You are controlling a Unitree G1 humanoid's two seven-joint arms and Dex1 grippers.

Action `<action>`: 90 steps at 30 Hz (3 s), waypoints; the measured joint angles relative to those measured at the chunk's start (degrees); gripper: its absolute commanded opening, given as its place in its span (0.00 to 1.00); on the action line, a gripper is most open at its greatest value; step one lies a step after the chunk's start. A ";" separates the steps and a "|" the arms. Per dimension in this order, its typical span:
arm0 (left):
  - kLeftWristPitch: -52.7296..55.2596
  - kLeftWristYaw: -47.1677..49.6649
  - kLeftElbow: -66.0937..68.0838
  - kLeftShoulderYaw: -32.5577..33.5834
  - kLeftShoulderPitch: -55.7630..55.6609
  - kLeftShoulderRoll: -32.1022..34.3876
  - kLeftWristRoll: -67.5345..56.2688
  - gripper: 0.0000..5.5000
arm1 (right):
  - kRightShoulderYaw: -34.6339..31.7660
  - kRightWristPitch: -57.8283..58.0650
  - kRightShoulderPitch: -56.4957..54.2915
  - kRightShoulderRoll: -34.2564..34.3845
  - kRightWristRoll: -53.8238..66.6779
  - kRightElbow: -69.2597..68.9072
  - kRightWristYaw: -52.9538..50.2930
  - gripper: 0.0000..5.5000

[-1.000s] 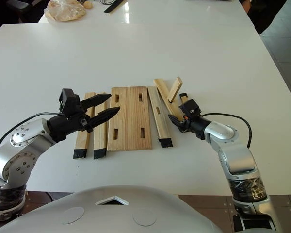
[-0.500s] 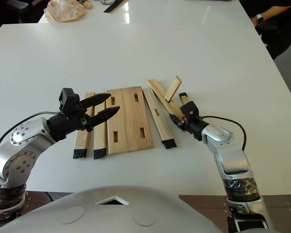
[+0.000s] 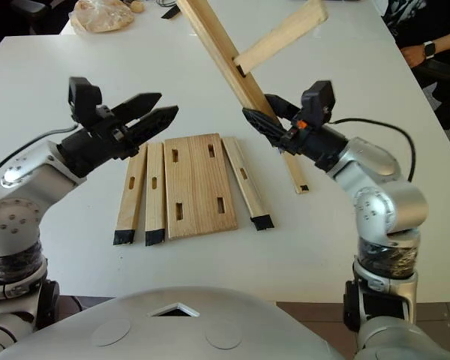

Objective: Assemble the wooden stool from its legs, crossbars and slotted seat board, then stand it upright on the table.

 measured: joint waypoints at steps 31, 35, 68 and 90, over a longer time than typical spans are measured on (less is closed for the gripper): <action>0.15 -1.47 0.82 -5.88 -7.49 7.88 -17.87 0.51 | 9.26 5.42 -10.10 -15.53 7.84 6.89 27.43 0.38; 0.09 -2.73 0.73 -5.88 -7.35 7.91 -17.27 0.40 | 10.26 3.54 -10.10 -16.14 5.79 7.38 29.38 0.38; 1.14 -26.81 1.40 10.30 4.52 28.69 -6.20 0.38 | -6.04 0.08 -10.66 -16.74 2.20 26.98 21.72 0.58; -7.46 -42.42 -2.59 10.34 19.27 31.00 13.54 0.38 | -8.69 -4.36 0.95 -13.28 0.50 21.36 18.00 0.58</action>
